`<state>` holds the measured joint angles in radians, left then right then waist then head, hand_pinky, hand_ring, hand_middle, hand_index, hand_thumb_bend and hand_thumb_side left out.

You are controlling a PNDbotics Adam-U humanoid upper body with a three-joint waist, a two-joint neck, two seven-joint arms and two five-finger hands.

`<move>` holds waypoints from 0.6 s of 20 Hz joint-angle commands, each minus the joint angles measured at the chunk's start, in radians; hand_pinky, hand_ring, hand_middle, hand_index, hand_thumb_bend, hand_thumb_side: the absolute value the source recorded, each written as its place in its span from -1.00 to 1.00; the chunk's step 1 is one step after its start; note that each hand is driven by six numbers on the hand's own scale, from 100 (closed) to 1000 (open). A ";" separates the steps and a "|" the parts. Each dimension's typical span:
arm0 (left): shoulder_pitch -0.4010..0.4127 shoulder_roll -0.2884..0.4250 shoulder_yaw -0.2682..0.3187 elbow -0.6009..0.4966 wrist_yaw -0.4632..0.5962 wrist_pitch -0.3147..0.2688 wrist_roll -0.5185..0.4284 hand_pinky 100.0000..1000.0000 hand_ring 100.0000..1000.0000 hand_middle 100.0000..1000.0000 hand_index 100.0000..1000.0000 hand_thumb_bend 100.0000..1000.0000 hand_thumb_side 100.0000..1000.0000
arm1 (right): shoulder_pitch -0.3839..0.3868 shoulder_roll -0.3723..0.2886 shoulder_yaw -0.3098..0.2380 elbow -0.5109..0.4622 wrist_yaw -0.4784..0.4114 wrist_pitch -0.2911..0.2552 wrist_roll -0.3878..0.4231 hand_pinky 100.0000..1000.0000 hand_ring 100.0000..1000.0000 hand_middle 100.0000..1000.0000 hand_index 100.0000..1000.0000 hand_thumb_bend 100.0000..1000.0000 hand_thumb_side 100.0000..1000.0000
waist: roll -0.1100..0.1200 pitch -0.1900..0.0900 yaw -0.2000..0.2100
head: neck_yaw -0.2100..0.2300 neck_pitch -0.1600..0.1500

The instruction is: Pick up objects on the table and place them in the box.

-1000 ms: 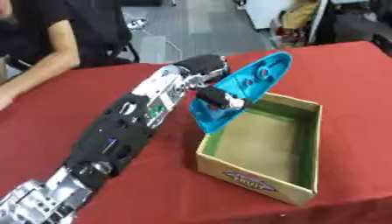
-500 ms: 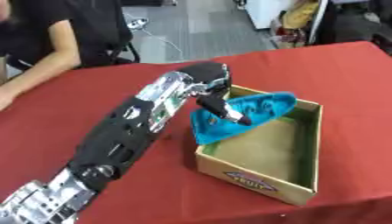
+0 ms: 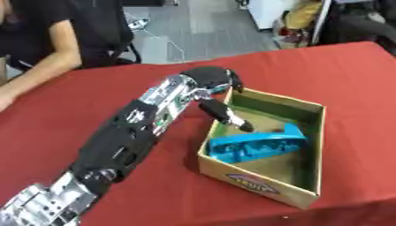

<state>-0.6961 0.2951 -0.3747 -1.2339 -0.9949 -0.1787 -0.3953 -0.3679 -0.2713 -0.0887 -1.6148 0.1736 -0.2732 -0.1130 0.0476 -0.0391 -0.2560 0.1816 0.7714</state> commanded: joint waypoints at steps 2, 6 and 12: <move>-0.014 0.005 0.013 -0.012 -0.004 0.002 -0.004 0.23 0.34 0.45 0.62 0.96 0.80 | -0.019 -0.006 -0.001 -0.018 0.001 -0.003 0.001 0.12 0.57 0.65 0.99 -0.21 0.95 | -0.004 -0.007 -0.001 | 0.002 -0.001; -0.013 0.005 0.015 -0.015 -0.003 0.005 -0.003 0.26 0.36 0.46 0.62 0.95 0.80 | -0.019 -0.006 -0.002 -0.019 0.002 -0.003 0.000 0.12 0.57 0.66 0.99 -0.21 0.96 | -0.004 -0.007 -0.001 | 0.002 -0.001; -0.012 0.005 0.017 -0.017 -0.004 0.008 -0.003 0.28 0.37 0.46 0.62 0.93 0.80 | -0.019 -0.006 -0.001 -0.019 0.002 -0.003 0.000 0.12 0.57 0.66 0.99 -0.21 0.96 | -0.004 -0.007 -0.001 | 0.003 -0.001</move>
<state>-0.6960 0.2951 -0.3696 -1.2340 -0.9966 -0.1744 -0.3986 -0.3680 -0.2713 -0.0887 -1.6148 0.1736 -0.2731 -0.1131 0.0476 -0.0391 -0.2561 0.1816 0.7714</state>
